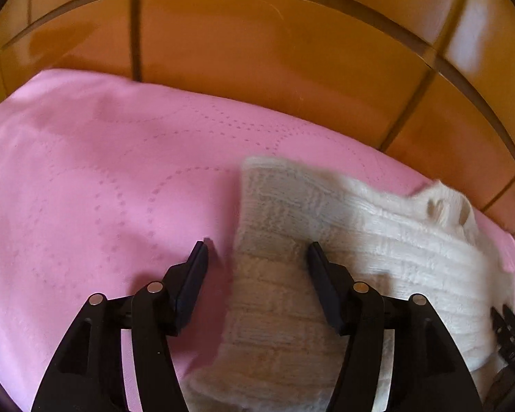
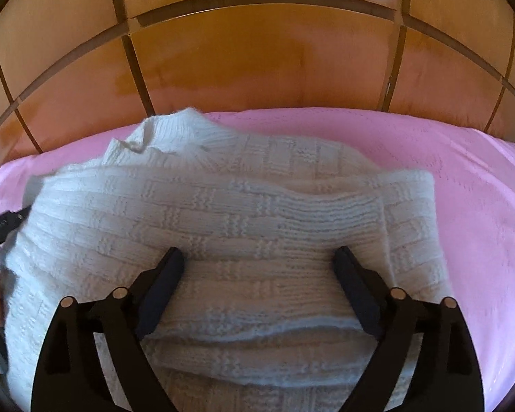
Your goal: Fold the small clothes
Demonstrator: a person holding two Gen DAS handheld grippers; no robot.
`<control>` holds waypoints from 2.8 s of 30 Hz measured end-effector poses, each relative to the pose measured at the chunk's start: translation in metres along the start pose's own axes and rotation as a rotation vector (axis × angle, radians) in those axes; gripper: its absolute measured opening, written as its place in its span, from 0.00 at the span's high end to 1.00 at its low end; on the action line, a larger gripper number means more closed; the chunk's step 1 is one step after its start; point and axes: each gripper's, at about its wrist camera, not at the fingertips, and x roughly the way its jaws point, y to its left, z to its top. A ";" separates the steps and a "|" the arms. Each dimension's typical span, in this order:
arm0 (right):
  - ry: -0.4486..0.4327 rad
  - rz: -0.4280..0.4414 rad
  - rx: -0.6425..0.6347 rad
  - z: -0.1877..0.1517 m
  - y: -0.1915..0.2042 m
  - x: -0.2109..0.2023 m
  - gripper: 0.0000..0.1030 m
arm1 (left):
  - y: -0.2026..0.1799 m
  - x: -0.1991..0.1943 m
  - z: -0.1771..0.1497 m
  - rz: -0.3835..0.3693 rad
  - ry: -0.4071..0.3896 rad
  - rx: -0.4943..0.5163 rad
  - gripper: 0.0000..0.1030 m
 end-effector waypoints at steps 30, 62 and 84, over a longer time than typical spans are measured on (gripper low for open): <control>0.065 0.034 0.013 -0.138 -0.014 -0.119 0.02 | 0.025 -0.172 -0.160 -0.016 -0.062 0.077 0.31; 0.039 0.076 0.114 -0.200 -0.070 -0.183 0.02 | 0.053 -0.197 -0.225 -0.095 0.062 0.191 0.34; 0.086 0.380 0.273 -0.218 -0.084 -0.221 0.89 | 0.066 -0.233 -0.210 -0.462 0.094 0.105 0.94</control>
